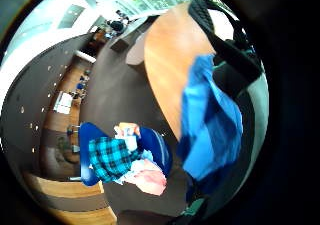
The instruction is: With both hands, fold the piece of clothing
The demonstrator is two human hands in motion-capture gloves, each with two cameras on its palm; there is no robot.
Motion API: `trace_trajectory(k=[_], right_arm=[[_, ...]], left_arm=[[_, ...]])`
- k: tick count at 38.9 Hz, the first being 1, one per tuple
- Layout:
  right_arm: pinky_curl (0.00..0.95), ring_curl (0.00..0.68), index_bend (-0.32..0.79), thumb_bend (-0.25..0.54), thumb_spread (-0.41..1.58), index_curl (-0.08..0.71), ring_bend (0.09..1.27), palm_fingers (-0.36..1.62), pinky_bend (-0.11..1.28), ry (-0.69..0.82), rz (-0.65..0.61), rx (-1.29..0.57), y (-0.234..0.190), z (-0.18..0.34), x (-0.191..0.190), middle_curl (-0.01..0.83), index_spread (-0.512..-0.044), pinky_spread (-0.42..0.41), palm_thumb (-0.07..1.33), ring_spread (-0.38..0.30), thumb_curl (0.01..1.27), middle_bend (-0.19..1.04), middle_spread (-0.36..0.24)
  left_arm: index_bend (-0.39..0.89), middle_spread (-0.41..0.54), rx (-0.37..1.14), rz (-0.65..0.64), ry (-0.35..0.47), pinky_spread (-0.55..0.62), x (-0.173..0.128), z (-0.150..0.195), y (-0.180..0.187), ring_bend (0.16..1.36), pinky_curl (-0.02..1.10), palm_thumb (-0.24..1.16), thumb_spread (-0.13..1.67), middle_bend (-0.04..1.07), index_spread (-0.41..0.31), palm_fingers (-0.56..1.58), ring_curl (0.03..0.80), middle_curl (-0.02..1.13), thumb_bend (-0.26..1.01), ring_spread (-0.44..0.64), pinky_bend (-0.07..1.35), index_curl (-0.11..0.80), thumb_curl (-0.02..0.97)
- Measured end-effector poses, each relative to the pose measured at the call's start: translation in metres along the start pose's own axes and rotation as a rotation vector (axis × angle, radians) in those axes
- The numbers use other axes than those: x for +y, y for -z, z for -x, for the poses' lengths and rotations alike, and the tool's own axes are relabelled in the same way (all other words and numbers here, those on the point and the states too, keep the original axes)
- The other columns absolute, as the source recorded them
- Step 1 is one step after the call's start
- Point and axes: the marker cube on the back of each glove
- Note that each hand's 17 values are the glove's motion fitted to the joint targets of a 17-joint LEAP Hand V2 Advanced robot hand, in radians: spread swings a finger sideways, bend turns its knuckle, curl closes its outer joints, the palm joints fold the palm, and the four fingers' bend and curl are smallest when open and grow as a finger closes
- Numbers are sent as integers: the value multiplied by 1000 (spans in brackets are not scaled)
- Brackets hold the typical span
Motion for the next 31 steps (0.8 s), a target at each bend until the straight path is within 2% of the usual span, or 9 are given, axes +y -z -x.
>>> trace_trajectory(k=[7,8,10,14,17,22,25,26,31], right_arm=[[401,379,143,-63,1132,373,407,615,540,-230,230,41,-14,-35,58,420,-279,-12,728,-43,397,225,-123],[385,354,107,-87,1149,357,350,390,512,-244,260,42,-18,-37,63,404,-269,48,655,9,381,182,-48],[392,368,111,-78,1183,363,350,257,497,-265,302,42,-26,-41,70,402,-260,103,589,59,366,174,11],[354,333,92,-47,1233,319,332,183,463,-264,268,59,-42,-45,76,387,-248,171,518,116,349,190,81],[315,315,127,25,1288,305,349,296,397,-246,170,85,-46,-41,79,398,-263,181,621,83,365,255,49],[290,312,190,121,1333,319,417,669,380,-225,-27,202,-48,-40,75,399,-289,86,810,-43,402,273,-44],[289,317,167,135,1335,325,418,696,377,-240,-75,210,-45,-44,73,395,-295,52,854,-83,412,252,-72],[321,336,149,145,1310,328,452,869,446,-252,-79,178,-43,-47,71,402,-301,-5,889,-127,425,267,-100],[341,355,71,103,1149,296,525,1048,532,-389,-79,-270,5,-66,59,386,-311,-139,923,-224,465,196,-155]], left_arm=[[144,-210,123,249,8,-135,37,-13,-17,572,443,440,1208,214,-206,727,372,431,-52,-199,522,375,272],[137,-184,130,278,11,-107,37,-12,-24,549,437,390,1222,196,-193,636,364,428,-65,-160,498,372,258],[131,-129,130,341,17,-36,39,-11,-38,524,445,302,1238,158,-167,467,367,427,-78,-80,479,372,236],[111,-15,130,421,20,102,39,-8,-61,521,461,126,1233,113,-131,206,372,407,-91,80,506,360,198],[124,49,170,408,12,198,38,-10,-64,507,437,20,1217,132,-117,91,347,379,-82,189,491,349,180],[158,93,187,379,11,305,32,-18,-67,514,406,-36,1209,158,-109,63,316,353,-47,291,481,346,171],[160,108,185,394,1,346,25,-25,-73,521,396,-44,1208,164,-106,62,308,346,-42,330,485,346,168],[166,112,186,397,-6,357,22,-29,-73,523,393,-40,1214,166,-105,67,306,345,-38,340,484,348,168],[166,126,192,388,-44,407,6,-61,-67,524,390,-33,1222,171,-102,63,300,340,-31,378,499,351,167]])
